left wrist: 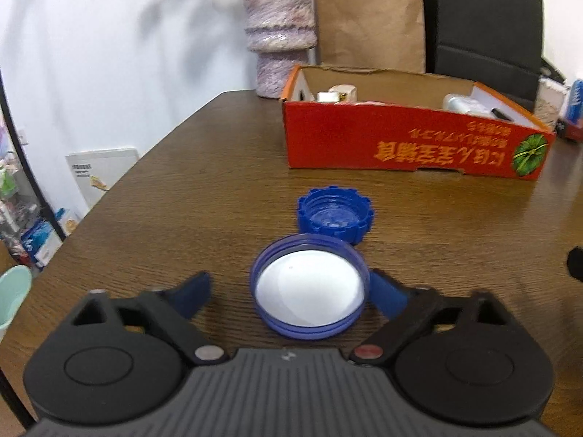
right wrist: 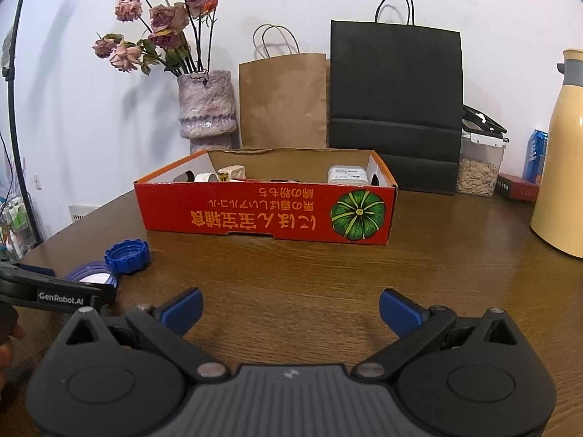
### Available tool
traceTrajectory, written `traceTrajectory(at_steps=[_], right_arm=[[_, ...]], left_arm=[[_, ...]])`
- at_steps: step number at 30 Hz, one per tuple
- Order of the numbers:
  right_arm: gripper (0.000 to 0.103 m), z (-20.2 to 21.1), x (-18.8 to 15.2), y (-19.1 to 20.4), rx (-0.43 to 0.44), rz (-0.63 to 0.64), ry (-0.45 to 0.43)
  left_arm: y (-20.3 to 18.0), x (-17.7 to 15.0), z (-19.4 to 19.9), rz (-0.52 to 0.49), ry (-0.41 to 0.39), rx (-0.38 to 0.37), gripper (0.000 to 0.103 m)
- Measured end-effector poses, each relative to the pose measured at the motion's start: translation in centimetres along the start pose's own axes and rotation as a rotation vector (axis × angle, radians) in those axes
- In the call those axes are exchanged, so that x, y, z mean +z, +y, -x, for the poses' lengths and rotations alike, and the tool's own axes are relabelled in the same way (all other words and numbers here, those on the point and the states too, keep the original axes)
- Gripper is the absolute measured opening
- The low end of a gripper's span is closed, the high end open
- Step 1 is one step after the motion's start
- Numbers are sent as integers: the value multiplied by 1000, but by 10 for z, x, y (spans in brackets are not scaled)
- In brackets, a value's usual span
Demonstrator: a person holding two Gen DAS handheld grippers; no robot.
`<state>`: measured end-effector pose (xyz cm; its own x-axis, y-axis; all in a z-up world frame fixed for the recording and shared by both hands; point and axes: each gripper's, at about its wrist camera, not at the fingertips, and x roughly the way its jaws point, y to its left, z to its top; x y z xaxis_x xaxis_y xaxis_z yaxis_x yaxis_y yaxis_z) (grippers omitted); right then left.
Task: Organize rigid objects
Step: 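Grasp the blue-rimmed white lid with the left tool, then grasp the blue bottle cap with the right tool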
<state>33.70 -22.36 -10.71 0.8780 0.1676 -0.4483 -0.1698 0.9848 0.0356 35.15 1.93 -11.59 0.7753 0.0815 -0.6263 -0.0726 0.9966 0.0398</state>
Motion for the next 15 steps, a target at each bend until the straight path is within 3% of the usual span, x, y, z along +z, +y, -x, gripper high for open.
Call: traceTrajectory(at_steps=[1, 15], right_arm=[[103, 0, 0, -1, 1, -2, 2], [103, -6, 2, -1, -4, -11, 22]], left_arm=[[0, 0, 2, 0, -6, -25, 68], [2, 2, 12, 1, -69, -26, 68]])
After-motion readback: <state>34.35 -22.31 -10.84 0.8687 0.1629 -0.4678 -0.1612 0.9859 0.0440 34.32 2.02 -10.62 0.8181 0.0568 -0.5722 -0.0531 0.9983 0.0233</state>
